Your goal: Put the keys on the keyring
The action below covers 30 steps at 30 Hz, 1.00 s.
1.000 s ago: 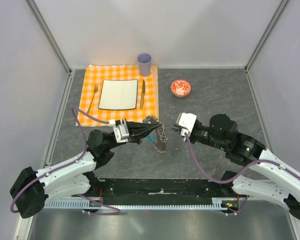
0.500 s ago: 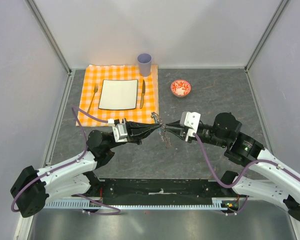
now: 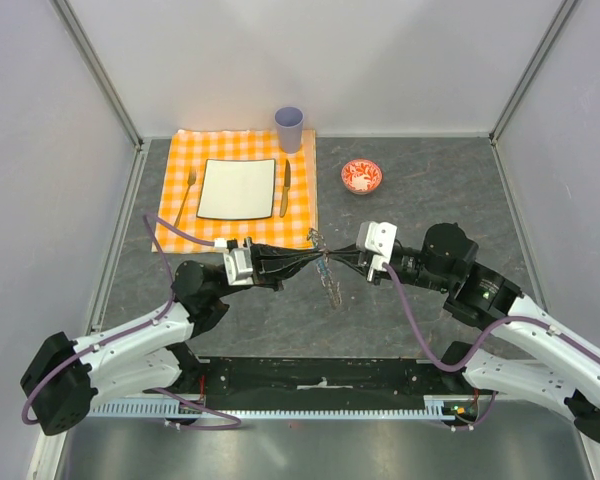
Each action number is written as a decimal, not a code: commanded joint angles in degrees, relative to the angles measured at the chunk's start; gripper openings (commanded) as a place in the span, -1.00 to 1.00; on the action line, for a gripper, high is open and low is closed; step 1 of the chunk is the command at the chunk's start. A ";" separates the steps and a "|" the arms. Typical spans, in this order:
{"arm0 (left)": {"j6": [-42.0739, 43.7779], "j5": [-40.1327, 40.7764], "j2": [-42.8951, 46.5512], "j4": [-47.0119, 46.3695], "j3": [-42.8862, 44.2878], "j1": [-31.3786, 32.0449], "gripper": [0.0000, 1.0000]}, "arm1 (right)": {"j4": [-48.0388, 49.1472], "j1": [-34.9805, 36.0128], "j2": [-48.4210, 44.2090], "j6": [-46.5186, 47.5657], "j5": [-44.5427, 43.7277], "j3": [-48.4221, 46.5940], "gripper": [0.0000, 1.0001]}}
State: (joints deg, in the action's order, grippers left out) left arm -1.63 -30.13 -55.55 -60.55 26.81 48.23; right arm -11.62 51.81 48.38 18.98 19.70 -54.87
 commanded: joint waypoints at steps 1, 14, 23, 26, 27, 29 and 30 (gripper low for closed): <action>-1.01 0.33 1.41 -5.71 1.32 -0.06 -0.96 | 2.04 -0.31 0.13 -1.14 3.23 0.03 -1.00; -3.38 -1.68 -2.02 -9.40 2.37 -0.06 -0.96 | 3.79 -0.40 3.30 -2.46 11.67 -1.11 -1.00; -4.97 -1.69 -4.22 -12.92 1.85 -0.15 -0.96 | 5.56 -0.40 3.65 -4.65 12.29 -0.33 -0.78; -3.65 -0.37 -2.38 -11.52 0.88 -0.06 -0.96 | 4.59 -0.48 0.85 -5.45 6.78 1.17 -0.61; -3.38 0.07 -1.85 -11.08 0.44 -0.06 -0.96 | 4.15 -0.57 -0.73 -5.53 5.27 1.61 -0.57; -2.68 0.33 -0.62 -10.29 0.18 -0.15 -0.96 | 2.39 -1.36 -2.06 -5.45 2.55 1.70 -0.50; -2.50 0.51 -0.35 -9.94 -0.09 -0.06 -0.96 | 1.95 -1.80 -3.11 -5.45 2.36 1.61 -0.48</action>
State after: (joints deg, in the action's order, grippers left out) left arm -5.08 -31.62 -58.72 -67.44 26.79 47.88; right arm -8.88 50.87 49.06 14.72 25.91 -53.52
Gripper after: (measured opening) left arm 0.019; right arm 0.239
